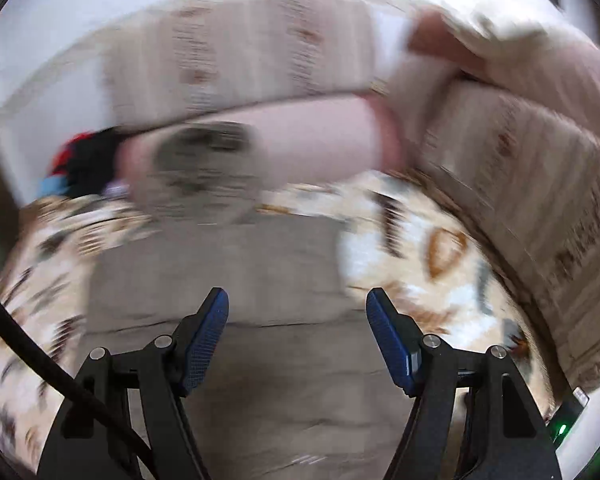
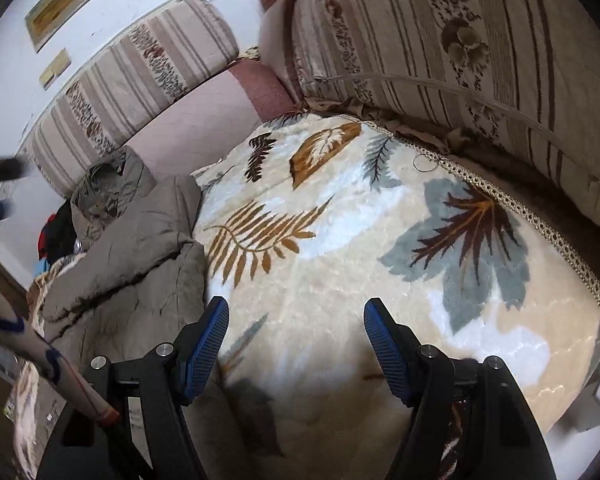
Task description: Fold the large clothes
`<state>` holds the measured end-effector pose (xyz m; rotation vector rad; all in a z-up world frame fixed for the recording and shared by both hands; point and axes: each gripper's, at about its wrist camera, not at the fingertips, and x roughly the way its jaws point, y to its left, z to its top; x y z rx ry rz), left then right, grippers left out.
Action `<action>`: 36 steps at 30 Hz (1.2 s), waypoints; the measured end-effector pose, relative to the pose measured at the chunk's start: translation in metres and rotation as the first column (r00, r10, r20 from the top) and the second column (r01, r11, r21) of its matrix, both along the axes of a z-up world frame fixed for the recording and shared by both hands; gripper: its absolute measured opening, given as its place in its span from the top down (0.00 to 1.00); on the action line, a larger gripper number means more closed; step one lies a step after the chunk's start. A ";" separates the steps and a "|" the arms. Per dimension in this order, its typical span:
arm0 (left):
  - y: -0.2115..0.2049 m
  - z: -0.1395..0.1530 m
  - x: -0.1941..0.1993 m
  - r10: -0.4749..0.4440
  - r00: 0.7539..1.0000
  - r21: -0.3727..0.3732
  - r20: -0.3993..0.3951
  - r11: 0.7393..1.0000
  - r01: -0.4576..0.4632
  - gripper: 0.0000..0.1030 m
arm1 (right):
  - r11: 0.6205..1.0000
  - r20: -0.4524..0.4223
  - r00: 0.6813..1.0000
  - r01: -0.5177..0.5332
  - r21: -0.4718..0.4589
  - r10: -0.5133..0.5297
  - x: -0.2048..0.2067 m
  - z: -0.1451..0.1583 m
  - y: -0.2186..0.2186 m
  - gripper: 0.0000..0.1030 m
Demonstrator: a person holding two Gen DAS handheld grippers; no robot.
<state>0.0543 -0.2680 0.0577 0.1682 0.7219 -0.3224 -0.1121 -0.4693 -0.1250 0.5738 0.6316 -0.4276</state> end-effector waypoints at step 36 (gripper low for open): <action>0.398 -0.218 0.054 0.000 0.837 -0.375 -0.547 0.894 -0.245 0.29 | 0.804 -0.066 0.897 -0.357 0.477 0.437 0.060 -0.048 0.055 0.21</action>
